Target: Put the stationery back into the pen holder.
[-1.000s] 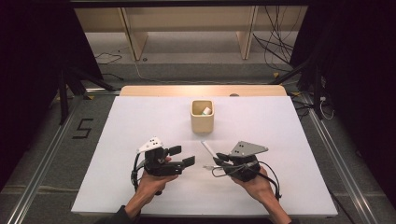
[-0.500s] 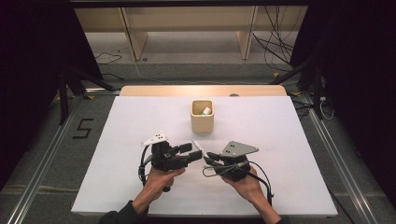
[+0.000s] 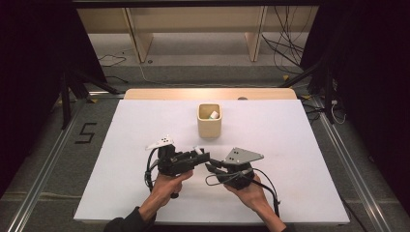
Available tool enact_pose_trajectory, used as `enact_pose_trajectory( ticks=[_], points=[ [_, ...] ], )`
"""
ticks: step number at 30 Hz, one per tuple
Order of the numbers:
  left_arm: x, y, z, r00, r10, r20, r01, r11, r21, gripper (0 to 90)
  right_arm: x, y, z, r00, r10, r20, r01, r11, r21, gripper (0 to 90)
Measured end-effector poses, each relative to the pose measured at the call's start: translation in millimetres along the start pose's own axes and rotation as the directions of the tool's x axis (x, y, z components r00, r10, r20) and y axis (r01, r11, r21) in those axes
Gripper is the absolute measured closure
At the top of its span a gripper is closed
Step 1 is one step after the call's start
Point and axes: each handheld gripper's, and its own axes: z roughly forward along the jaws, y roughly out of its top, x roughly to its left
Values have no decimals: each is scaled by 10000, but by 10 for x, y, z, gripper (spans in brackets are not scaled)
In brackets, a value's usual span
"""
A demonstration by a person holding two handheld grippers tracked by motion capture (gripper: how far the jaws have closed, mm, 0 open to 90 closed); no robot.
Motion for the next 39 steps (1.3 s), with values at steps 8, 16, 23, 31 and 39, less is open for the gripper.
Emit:
enact_pose_trajectory(
  ticks=[8, 16, 23, 31, 39],
  points=[
    [43, -17, -4, 9997, -247, 73, 247, 9997, 2, 684, 14, -11, 9, 9999, 34, -95, -35, 10000, -55, 788],
    [71, -26, 1, 9981, -469, 394, 467, 9989, 65, 770, 23, -27, 22, 9999, 64, -82, -65, 10000, -25, 785],
    [54, 19, -57, 9993, -336, 160, 339, 9993, -163, 777, -1, -13, -33, 9992, 365, -163, -368, 9992, -166, 620],
    [69, 141, -155, 9981, 372, -501, -398, 9979, -511, 777, -83, -40, -138, 9988, 483, -53, -483, 9988, 34, 452],
    [149, 330, -253, 9931, 708, -939, -790, 9931, -868, 777, -161, -175, -222, 9988, 436, -238, -422, 9974, 585, 389]
  ],
)
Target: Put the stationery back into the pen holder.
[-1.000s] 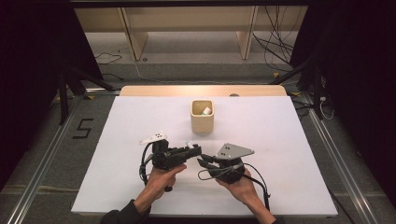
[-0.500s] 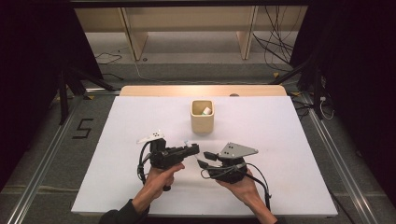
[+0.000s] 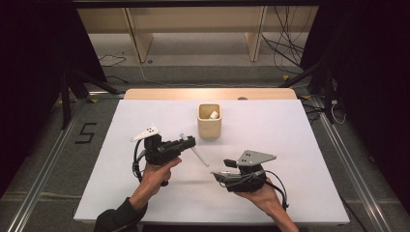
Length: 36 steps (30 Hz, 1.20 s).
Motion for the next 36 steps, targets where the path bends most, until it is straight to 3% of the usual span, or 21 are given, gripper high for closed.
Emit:
enact_pose_trajectory(
  ticks=[14, 17, 25, 36],
  points=[
    [78, 416, 97, 9965, 621, -556, -637, 9976, -279, 777, -106, -111, -127, 9994, 310, 136, -312, 9994, 169, 363],
    [74, 515, 118, 9933, 948, -664, -967, 9950, -257, 776, -114, -135, -137, 9992, 362, 175, -365, 9991, 192, 357],
    [71, 754, 202, 9864, 1359, -924, -1392, 9898, -304, 776, -111, -190, -149, 9987, 468, 185, -473, 9985, 280, 341],
    [101, 941, 394, 9796, 1517, -1321, -1580, 9867, -389, 776, -93, -226, -160, 9989, 454, 116, -458, 9981, 416, 324]
  ],
)
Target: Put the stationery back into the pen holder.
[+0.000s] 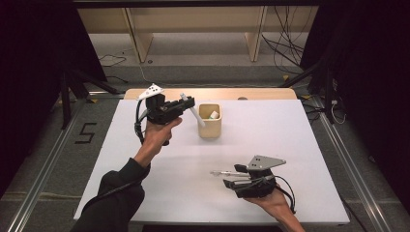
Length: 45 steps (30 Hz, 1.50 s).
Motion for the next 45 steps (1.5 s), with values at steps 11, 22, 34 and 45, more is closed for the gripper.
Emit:
enact_pose_trajectory(
  ticks=[11, 22, 34, 45],
  points=[
    [-3, 156, 271, 9972, 544, -518, -523, 9978, 408, 776, 4, -37, -40, 10000, 61, -39, -61, 10000, -55, 323],
    [56, 200, 517, 9873, 1066, -1175, -969, 9916, 857, 776, 4, -73, -81, 10000, 49, 12, -49, 10000, -52, 295],
    [89, 176, 718, 9751, 1435, -1689, -1219, 9838, 1316, 776, 15, -90, -98, 10000, 70, 25, -70, 9999, -107, 286],
    [198, 89, 804, 9715, 1333, -1960, -1026, 9819, 1592, 776, 26, -101, -95, 10000, 57, -45, -57, 10000, -77, 286]
  ],
)
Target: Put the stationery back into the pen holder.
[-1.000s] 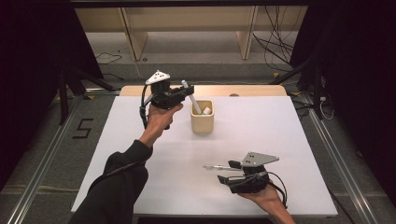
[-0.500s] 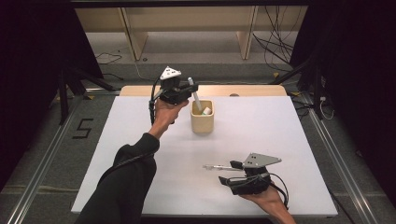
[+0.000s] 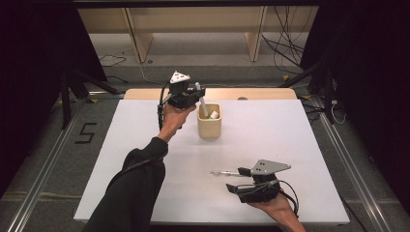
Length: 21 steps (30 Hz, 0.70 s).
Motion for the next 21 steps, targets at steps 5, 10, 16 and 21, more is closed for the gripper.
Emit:
enact_pose_trajectory(
  ticks=[5, 10, 16, 21],
  points=[
    [19, -26, 44, 9999, -130, -92, 131, 9999, 40, 776, 3, -3, -3, 10000, 10, -34, -10, 10000, -15, 286],
    [16, -39, 88, 9998, -121, -149, 122, 9999, 98, 775, -2, -6, -5, 10000, 62, -54, -62, 10000, -16, 287],
    [17, -66, 133, 9999, 19, -156, -15, 9996, 274, 774, -2, -11, 5, 10000, 8, -37, -8, 10000, -10, 287],
    [39, -100, 165, 9998, -52, -187, 59, 9992, 406, 769, -4, -19, 16, 9999, 96, -62, -95, 9999, 58, 287]
  ],
)
